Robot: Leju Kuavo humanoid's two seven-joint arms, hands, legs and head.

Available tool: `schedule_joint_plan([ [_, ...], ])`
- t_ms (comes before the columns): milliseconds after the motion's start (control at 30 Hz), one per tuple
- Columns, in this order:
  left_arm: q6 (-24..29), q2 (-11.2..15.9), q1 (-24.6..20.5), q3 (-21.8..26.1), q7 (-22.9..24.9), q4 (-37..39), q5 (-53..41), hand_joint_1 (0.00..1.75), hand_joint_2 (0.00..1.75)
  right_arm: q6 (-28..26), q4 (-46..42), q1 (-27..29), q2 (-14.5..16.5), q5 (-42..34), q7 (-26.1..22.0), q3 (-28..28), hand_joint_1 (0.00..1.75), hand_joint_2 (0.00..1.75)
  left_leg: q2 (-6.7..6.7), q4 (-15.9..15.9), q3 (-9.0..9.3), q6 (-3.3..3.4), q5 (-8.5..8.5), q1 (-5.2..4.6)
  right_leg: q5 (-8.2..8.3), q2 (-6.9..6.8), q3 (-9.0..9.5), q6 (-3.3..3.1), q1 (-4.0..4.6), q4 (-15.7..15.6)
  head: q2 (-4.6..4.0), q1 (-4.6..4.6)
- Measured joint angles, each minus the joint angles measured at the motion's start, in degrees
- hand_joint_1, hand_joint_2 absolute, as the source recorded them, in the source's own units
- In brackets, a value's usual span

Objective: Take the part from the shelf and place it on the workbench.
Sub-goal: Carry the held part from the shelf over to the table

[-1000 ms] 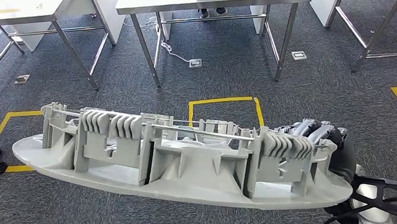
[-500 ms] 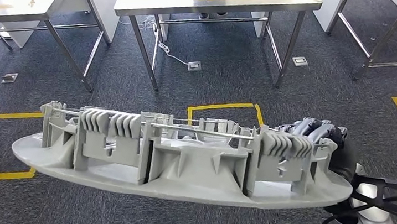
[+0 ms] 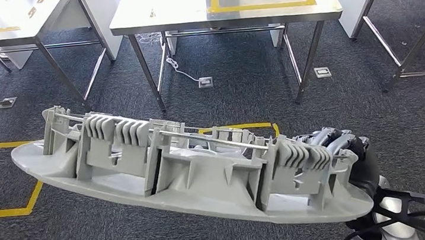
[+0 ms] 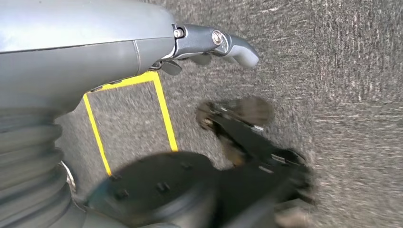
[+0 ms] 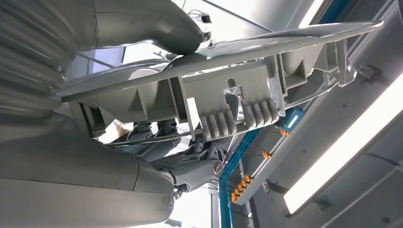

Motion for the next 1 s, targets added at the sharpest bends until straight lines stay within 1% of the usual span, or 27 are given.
schedule_joint_plan([
  [33,0.0,0.0,0.1,0.0,0.0,0.0,0.0,0.00,1.75,0.0,0.0,0.0,0.1,0.0,0.0,0.0,1.75,1.75,0.00,1.5,-2.06,-0.02,-2.17,-0.01,-0.72,0.15,0.82,-0.06,0.02,0.0,0.00,-0.07],
  [67,0.0,0.0,0.3,0.0,0.0,0.0,0.0,0.00,1.75,0.0,0.0,0.0,0.2,0.1,0.0,0.0,1.75,1.75,0.00,1.6,-3.51,0.04,-3.79,-0.01,-1.50,0.30,1.77,-0.08,0.03,0.0,0.00,-0.11],
  [100,0.0,0.1,0.3,0.0,0.0,0.0,0.0,0.00,1.75,0.0,0.0,0.0,0.2,0.2,0.0,0.0,1.75,1.75,0.00,0.6,-4.34,0.17,-4.34,-0.02,-2.29,0.43,2.79,-0.04,0.03,0.0,0.00,-0.17],
  [133,0.0,0.1,0.4,0.0,0.0,0.0,0.0,0.00,1.75,0.0,0.0,0.0,0.2,0.2,0.0,0.0,1.75,1.75,0.00,-1.8,-4.63,0.36,-3.09,-0.02,-3.15,0.50,3.92,0.05,0.03,0.0,0.00,-0.25],
  [167,0.0,0.1,0.4,0.0,0.0,0.0,0.0,0.00,1.75,-0.1,0.0,0.0,0.3,0.2,0.0,0.0,1.75,1.75,0.00,-5.1,-4.59,0.56,0.25,-0.03,-4.04,0.52,4.87,0.22,0.03,0.0,0.00,-0.32],
  [200,0.0,0.2,0.5,0.0,0.0,0.0,0.0,0.00,1.75,-0.1,0.0,0.0,0.3,0.2,0.0,0.0,1.75,1.75,-0.01,-8.3,-4.56,0.74,4.40,-0.12,-4.92,0.60,5.78,0.46,0.11,0.1,0.00,-0.38],
  [233,0.0,0.2,0.6,0.0,0.0,0.0,0.0,0.00,1.75,-0.1,0.1,0.0,0.4,0.2,0.0,0.0,1.75,1.75,-0.02,-10.7,-4.41,0.97,7.99,-0.23,-5.81,0.71,6.48,0.80,0.22,0.2,0.00,-0.43],
  [267,0.0,0.1,0.7,0.0,0.0,0.0,0.0,0.00,1.75,-0.1,0.1,0.0,0.5,0.2,0.0,0.0,1.75,1.75,-0.04,-12.1,-4.28,1.24,10.45,-0.31,-6.41,0.83,7.08,1.18,0.32,0.2,0.00,-0.44],
  [300,0.0,0.1,0.7,0.0,0.0,0.0,0.0,0.00,1.75,0.0,0.1,0.0,0.5,0.3,0.0,0.1,1.75,1.75,-0.05,-12.5,-4.08,1.56,11.12,-0.38,-6.57,0.96,7.56,1.59,0.43,0.4,0.00,-0.44],
  [333,0.0,0.0,0.6,0.0,0.0,0.0,0.0,0.00,1.75,0.0,0.1,0.1,0.6,0.4,0.0,0.1,1.75,1.75,-0.10,-12.6,-3.57,1.93,10.90,-0.30,-6.42,0.99,7.68,1.96,0.46,0.8,0.00,-0.45],
  [367,0.0,-0.1,0.5,0.0,0.0,0.0,0.0,0.00,1.75,0.2,0.1,0.1,0.6,0.5,0.1,0.1,1.75,1.75,-0.15,-12.8,-2.99,2.32,10.68,-0.19,-5.88,0.90,7.34,2.26,0.42,1.9,0.00,-0.42],
  [400,0.1,-0.2,0.4,0.0,0.0,0.0,0.0,0.00,1.75,0.3,0.1,0.0,0.7,0.5,0.1,0.1,1.75,1.75,-0.20,-13.0,-2.34,2.69,10.34,-0.08,-5.37,0.75,6.17,2.49,0.38,4.0,0.00,-0.33],
  [433,0.2,-0.3,0.3,0.0,0.0,0.0,0.0,0.00,1.75,0.5,0.1,-0.2,0.8,0.5,0.1,0.1,1.75,1.75,-0.26,-13.2,-1.64,2.97,9.97,0.02,-5.35,0.59,4.34,2.69,0.30,6.8,0.00,-0.22],
  [467,0.3,-0.2,0.2,0.0,0.0,-0.1,0.0,0.00,1.75,0.7,0.2,-0.3,1.0,0.6,0.0,0.2,1.75,1.75,-0.28,-13.4,-1.00,3.17,9.49,0.04,-5.98,0.45,1.93,2.89,0.22,10.0,0.00,-0.09],
  [533,0.4,-0.3,0.2,0.0,0.0,-0.1,0.0,0.00,1.75,0.8,0.4,-0.5,1.1,0.5,0.0,0.3,1.75,1.75,-0.32,-13.6,0.20,3.28,8.37,0.03,-9.30,0.36,-2.87,3.27,0.13,14.9,0.00,0.05],
  [567,0.4,-0.3,0.2,0.0,0.0,-0.1,0.0,0.00,1.75,0.8,0.5,-0.6,1.2,0.5,0.1,0.3,1.75,1.75,-0.37,-13.6,0.89,3.27,7.73,0.03,-10.79,0.32,-4.56,3.39,0.11,15.7,0.00,0.08],
  [600,0.4,-0.3,0.3,0.0,0.0,-0.1,0.1,0.00,1.75,0.8,0.6,-0.6,1.2,0.5,0.1,0.4,1.75,1.75,-0.43,-13.6,1.70,3.21,7.06,0.03,-11.16,0.29,-5.50,3.42,0.12,15.0,0.00,0.13],
  [633,0.4,-0.3,0.3,0.0,0.0,-0.1,0.1,0.00,1.75,0.8,0.7,-0.6,1.2,0.5,0.1,0.4,1.75,1.75,-0.49,-13.6,2.63,3.13,6.36,0.02,-9.89,0.25,-5.68,3.32,0.14,12.8,0.00,0.18],
  [667,0.4,-0.4,0.3,0.0,0.0,-0.1,0.1,0.00,1.75,0.8,0.7,-0.7,1.2,0.5,0.1,0.5,1.75,1.75,-0.54,-13.6,3.43,3.02,5.64,0.02,-6.85,0.20,-5.32,3.05,0.20,9.5,0.00,0.22],
  [700,0.4,-0.5,0.3,0.0,0.0,-0.1,0.1,0.00,1.75,0.7,0.8,-0.9,1.2,0.5,0.1,0.6,1.75,1.75,-0.56,-13.5,4.28,2.86,4.94,-0.03,-3.05,0.12,-4.88,2.71,0.34,5.9,0.00,0.26],
  [733,0.4,-0.5,0.2,0.0,0.0,0.0,0.1,0.00,1.75,0.7,0.9,-1.0,1.2,0.5,0.1,0.6,1.75,1.75,-0.62,-13.6,4.89,2.60,4.28,-0.10,-0.03,0.03,-4.46,2.36,0.51,3.1,0.00,0.34],
  [767,0.4,-0.5,0.1,0.0,0.0,0.0,0.1,0.00,1.75,0.6,1.0,-1.1,1.3,0.5,0.0,0.7,1.75,1.75,-0.65,-13.8,5.34,2.28,3.68,-0.16,1.97,-0.02,-4.14,2.02,0.70,1.3,0.00,0.38],
  [800,0.4,-0.5,0.1,0.0,0.0,0.0,0.1,0.00,1.75,0.5,1.0,-1.1,1.3,0.5,0.0,0.8,1.75,1.75,-0.69,-13.6,5.86,1.85,3.54,-0.23,2.52,0.00,-3.91,1.66,0.79,0.6,0.00,0.38],
  [867,0.5,-0.5,0.1,0.0,-0.1,-0.1,0.1,0.00,1.75,0.4,1.1,-1.3,1.4,0.4,0.1,0.8,1.75,1.75,-0.67,-13.0,6.39,1.11,3.67,-0.26,2.14,0.11,-2.55,0.89,0.67,0.1,0.00,0.33],
  [900,0.5,-0.5,0.1,0.0,-0.1,-0.1,0.1,0.00,1.75,0.4,1.1,-1.4,1.5,0.4,0.1,0.9,1.75,1.75,-0.62,-11.5,6.08,0.82,3.89,-0.27,1.95,0.13,-1.78,0.48,0.52,-0.1,0.00,0.24],
  [933,0.5,-0.5,0.0,0.0,-0.1,-0.1,0.1,0.00,1.75,0.4,1.2,-1.5,1.6,0.4,0.0,0.9,1.75,1.75,-0.57,-9.3,5.01,0.59,3.62,-0.25,1.68,0.11,-1.03,0.18,0.43,-0.3,0.00,0.14],
  [1000,0.5,-0.6,-0.1,0.0,-0.1,-0.1,0.1,0.00,1.75,0.2,1.2,-1.7,1.8,0.4,0.0,1.0,1.75,1.75,-0.50,-2.8,0.80,0.19,1.48,-0.17,0.79,0.11,0.01,-0.21,0.36,-0.4,0.00,-0.13],
])
